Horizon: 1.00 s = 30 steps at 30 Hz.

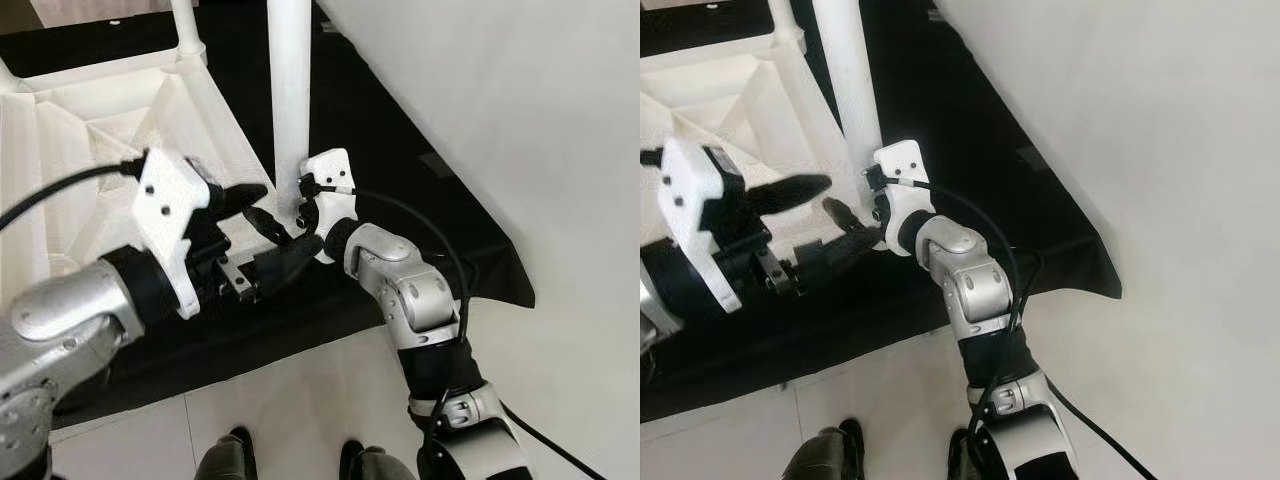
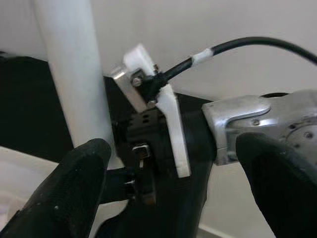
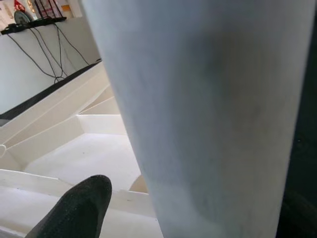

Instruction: Building children table

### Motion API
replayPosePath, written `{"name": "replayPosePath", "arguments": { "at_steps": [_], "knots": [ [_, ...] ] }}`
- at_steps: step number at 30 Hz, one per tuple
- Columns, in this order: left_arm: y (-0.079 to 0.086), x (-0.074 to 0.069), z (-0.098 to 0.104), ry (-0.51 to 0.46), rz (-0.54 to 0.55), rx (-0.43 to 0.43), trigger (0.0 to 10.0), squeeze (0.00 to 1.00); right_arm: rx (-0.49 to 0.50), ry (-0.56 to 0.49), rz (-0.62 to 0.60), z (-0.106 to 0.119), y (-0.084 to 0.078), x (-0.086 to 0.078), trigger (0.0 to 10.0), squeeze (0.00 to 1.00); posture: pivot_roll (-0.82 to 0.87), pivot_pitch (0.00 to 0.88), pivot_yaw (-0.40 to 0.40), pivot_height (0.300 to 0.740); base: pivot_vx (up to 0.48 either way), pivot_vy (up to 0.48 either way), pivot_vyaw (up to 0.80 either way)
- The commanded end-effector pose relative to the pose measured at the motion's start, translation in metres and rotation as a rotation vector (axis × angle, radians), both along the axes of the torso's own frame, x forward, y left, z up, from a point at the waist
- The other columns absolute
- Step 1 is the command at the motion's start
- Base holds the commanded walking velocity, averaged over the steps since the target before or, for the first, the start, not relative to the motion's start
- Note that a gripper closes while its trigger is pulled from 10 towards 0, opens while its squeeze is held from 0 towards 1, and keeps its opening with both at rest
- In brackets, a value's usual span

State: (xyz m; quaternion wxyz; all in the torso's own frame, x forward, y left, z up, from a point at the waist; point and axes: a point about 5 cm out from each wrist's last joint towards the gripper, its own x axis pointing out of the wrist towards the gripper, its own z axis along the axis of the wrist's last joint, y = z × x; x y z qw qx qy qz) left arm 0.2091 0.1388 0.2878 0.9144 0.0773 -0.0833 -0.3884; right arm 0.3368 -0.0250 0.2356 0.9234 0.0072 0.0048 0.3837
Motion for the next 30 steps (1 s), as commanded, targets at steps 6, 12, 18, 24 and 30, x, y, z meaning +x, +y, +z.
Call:
{"name": "replayPosePath", "arguments": {
  "at_steps": [6,12,18,24,30],
  "knots": [
    [0.006,-0.006,-0.045,0.083,0.314,-0.038,10.0,0.0,0.002,-0.148,0.187,0.031,-0.005,0.015,10.0,0.0,0.11,0.205,-0.073,0.74,0.0,0.0,0.0],
    [-0.006,-0.027,-0.068,0.148,0.367,-0.045,10.0,0.0,-0.039,-0.193,0.308,0.041,-0.01,0.026,10.0,0.0,0.13,0.219,-0.081,0.74,0.0,0.0,0.0],
    [-0.005,-0.047,-0.096,0.196,0.463,0.007,10.0,0.0,-0.045,-0.225,0.443,0.049,-0.009,0.028,10.0,0.0,0.14,0.229,-0.082,0.74,0.0,0.0,0.0],
    [0.006,-0.061,-0.119,0.198,0.621,0.007,10.0,0.0,-0.081,-0.249,0.543,0.049,-0.01,0.031,0.0,0.0,0.14,0.235,-0.076,0.74,0.0,0.0,0.0],
    [0.007,-0.065,-0.12,0.147,0.69,-0.011,10.0,0.0,-0.099,-0.249,0.594,0.047,-0.014,0.032,0.0,0.0,0.13,0.231,-0.072,0.74,0.0,0.0,0.0]
  ]
}}
